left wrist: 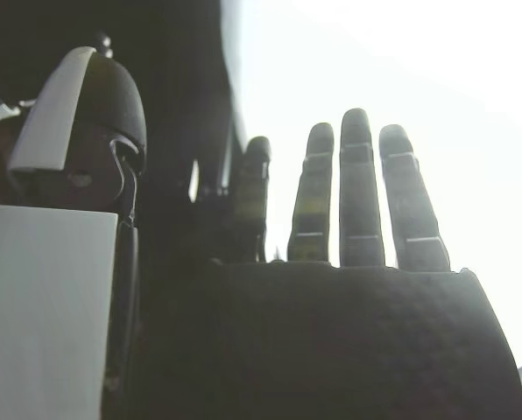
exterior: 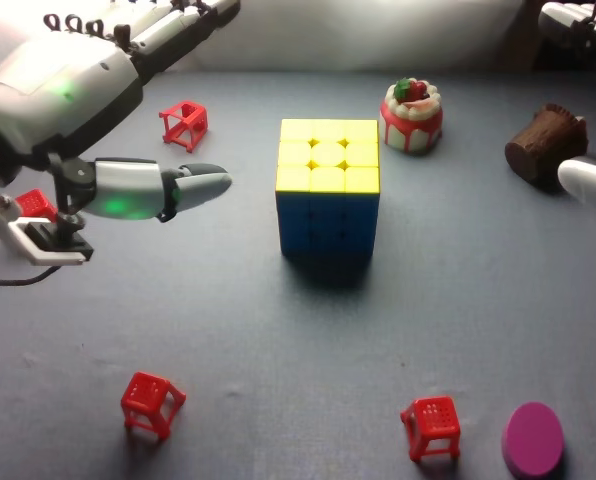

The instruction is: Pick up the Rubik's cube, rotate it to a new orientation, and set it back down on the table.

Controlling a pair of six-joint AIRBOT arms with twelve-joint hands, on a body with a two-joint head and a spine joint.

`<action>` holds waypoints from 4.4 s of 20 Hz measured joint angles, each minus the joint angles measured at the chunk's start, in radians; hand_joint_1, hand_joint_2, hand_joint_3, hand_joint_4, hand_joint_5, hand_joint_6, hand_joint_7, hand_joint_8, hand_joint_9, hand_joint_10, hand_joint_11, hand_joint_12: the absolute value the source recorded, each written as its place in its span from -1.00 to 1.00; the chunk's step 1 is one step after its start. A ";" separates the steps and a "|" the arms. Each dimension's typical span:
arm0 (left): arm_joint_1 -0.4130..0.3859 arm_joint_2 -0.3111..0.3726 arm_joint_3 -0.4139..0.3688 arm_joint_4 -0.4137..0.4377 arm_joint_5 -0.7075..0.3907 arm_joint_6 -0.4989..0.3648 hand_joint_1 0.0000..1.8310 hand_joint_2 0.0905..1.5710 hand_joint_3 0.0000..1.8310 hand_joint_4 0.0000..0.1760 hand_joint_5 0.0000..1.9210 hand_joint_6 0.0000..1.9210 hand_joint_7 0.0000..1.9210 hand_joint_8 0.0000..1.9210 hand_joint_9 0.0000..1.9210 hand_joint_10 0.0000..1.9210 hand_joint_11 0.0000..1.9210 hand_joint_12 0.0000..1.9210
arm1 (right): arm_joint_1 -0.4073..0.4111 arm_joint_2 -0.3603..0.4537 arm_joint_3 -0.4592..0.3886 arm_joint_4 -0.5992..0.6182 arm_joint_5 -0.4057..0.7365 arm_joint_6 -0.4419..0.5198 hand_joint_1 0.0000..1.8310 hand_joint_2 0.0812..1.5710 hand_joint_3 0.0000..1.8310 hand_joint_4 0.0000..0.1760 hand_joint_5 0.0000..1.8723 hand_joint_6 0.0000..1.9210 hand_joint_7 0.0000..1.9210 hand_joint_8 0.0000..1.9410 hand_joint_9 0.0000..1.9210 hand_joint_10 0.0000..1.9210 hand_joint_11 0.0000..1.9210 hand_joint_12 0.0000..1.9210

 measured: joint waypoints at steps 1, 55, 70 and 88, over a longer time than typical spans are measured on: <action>-0.017 -0.008 0.006 0.003 0.029 -0.008 -0.28 0.14 -0.98 0.35 -1.00 -1.00 -1.00 -1.00 -1.00 -1.00 -1.00 -1.00 | -0.001 0.000 0.000 0.005 -0.003 0.001 -0.27 0.47 -0.94 -1.00 -1.00 -1.00 -1.00 -1.00 -1.00 -1.00 -1.00 -1.00; -0.169 -0.190 0.115 0.054 0.264 -0.078 0.44 -0.24 0.48 -0.39 0.05 1.00 -0.09 0.99 0.24 1.00 0.32 1.00 | -0.079 -0.147 0.146 -0.023 0.094 0.001 -0.96 0.77 -1.00 -1.00 -0.87 -0.90 -0.76 -0.99 -0.89 -0.56 -1.00 0.04; -0.181 -0.147 0.048 0.161 0.076 -0.100 0.28 -0.27 0.54 -0.60 -0.09 0.90 -0.03 0.98 0.18 1.00 0.28 1.00 | 0.037 -0.323 0.291 -0.115 0.098 0.002 -1.00 0.71 -1.00 -1.00 -1.00 -1.00 -1.00 -1.00 -1.00 -1.00 -1.00 -1.00; -0.198 -0.145 0.058 0.167 0.053 -0.106 0.31 -0.38 0.70 -0.93 -0.01 0.88 0.07 1.00 0.28 1.00 0.39 1.00 | 0.042 -0.314 0.207 -0.243 0.096 0.001 -1.00 0.71 -1.00 -1.00 -0.94 -0.97 -0.91 -0.98 -1.00 -0.54 -1.00 -0.50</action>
